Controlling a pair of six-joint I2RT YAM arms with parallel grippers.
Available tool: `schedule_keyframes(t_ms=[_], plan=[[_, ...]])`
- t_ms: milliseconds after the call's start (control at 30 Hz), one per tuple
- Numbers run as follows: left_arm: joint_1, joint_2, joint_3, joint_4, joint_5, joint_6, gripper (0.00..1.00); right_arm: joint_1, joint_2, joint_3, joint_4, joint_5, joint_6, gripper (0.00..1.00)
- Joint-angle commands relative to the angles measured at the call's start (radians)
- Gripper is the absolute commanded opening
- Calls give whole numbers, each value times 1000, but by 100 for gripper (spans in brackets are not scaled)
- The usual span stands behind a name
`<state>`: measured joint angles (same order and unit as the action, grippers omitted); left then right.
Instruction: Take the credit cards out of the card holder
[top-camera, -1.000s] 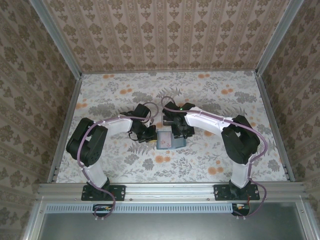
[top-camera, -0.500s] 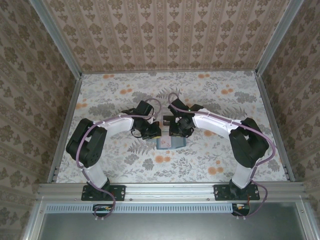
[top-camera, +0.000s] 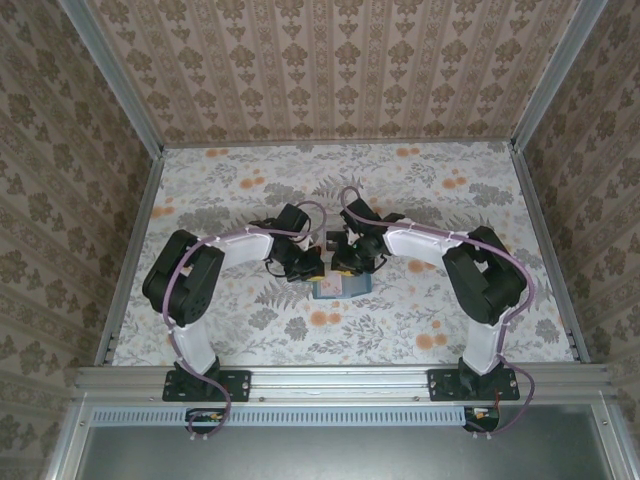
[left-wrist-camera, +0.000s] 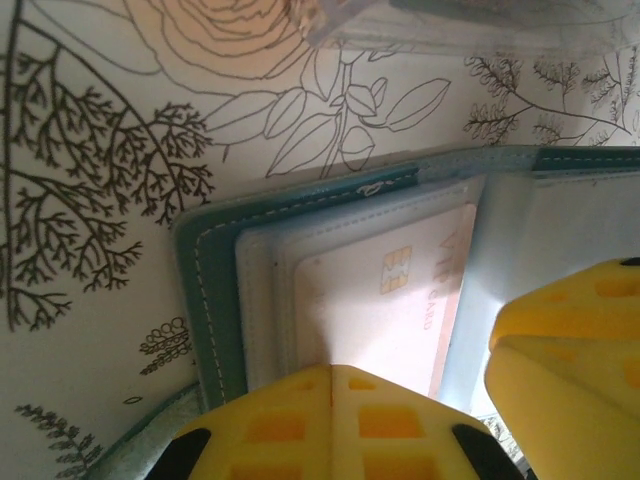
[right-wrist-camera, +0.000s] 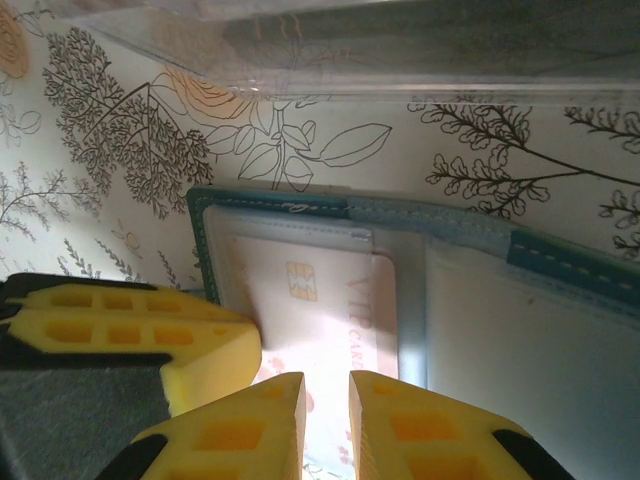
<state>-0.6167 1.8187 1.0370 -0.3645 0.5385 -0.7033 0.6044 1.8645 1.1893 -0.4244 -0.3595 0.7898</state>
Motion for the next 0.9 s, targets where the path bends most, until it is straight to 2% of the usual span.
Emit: schedule_keyframes(t_ms=[0, 300, 500, 633, 867], plan=[[0, 2, 17, -36, -14, 29, 1, -5, 26, -7, 15, -30, 13, 21], [3, 1, 8, -34, -13, 30, 1, -5, 48, -21, 20, -28, 6, 22], [6, -2, 4, -35, -14, 30, 1, -5, 33, -13, -62, 72, -31, 26], [11, -8, -1, -34, -16, 32, 1, -5, 23, -7, -92, 97, -47, 26], [12, -20, -1, -40, -19, 31, 1, -5, -33, -19, -66, 73, -45, 27]])
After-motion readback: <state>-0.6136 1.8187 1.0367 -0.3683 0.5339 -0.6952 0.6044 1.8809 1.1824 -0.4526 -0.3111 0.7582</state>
